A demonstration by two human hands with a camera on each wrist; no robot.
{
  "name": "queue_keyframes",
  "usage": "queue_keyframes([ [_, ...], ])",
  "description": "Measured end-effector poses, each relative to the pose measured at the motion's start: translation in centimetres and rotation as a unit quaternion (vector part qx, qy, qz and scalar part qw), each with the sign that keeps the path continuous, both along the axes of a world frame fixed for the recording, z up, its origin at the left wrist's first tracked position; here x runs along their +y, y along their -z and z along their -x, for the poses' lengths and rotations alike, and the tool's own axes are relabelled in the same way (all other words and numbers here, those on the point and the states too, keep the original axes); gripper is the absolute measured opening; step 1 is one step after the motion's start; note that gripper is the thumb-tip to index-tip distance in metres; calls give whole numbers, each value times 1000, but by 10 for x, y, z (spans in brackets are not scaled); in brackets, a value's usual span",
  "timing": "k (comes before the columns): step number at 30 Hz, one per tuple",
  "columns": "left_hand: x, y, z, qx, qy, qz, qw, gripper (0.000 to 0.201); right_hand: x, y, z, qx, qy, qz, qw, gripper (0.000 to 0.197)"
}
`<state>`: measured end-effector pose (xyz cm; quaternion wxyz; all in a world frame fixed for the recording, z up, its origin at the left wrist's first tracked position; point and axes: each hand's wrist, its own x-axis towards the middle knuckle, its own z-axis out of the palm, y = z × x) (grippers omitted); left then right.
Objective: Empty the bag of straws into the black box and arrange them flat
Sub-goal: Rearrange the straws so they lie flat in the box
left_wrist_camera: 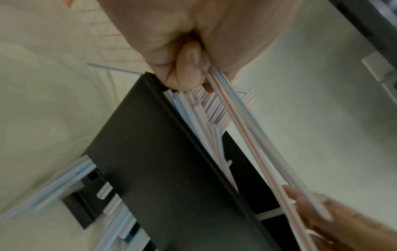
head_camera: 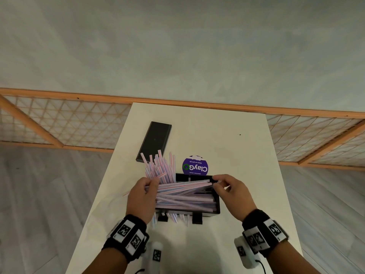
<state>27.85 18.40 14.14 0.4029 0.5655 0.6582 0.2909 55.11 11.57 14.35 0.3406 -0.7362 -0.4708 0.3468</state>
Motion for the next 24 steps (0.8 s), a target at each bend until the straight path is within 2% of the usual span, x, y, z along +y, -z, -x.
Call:
queue_keyframes([
  [4,3,6,-1,23,1,-9,1000,23,6,-1,4,-54,-22,-9,998,16],
  [8,1,10,-2,57,16,-37,998,17,6,-47,9,-99,-15,-101,990,14],
  [10,-2,8,-3,71,30,-49,996,15,3,-78,14,-67,15,-165,984,14],
  [13,-6,5,-5,101,68,-74,990,14,-2,-110,18,36,68,-206,976,14],
  [16,-8,6,-5,135,94,-115,980,18,-3,-113,17,151,83,-178,969,16],
  [18,-9,7,-4,153,100,-134,974,24,-2,-101,18,226,74,-127,963,15],
  [20,-10,9,1,154,92,-137,974,27,-1,-80,20,260,47,-68,962,11],
  [21,-10,11,5,148,86,-135,976,28,-1,-69,20,249,26,-41,967,10],
  [24,-12,11,15,129,87,-129,979,30,-5,-39,13,135,-49,4,990,16],
])
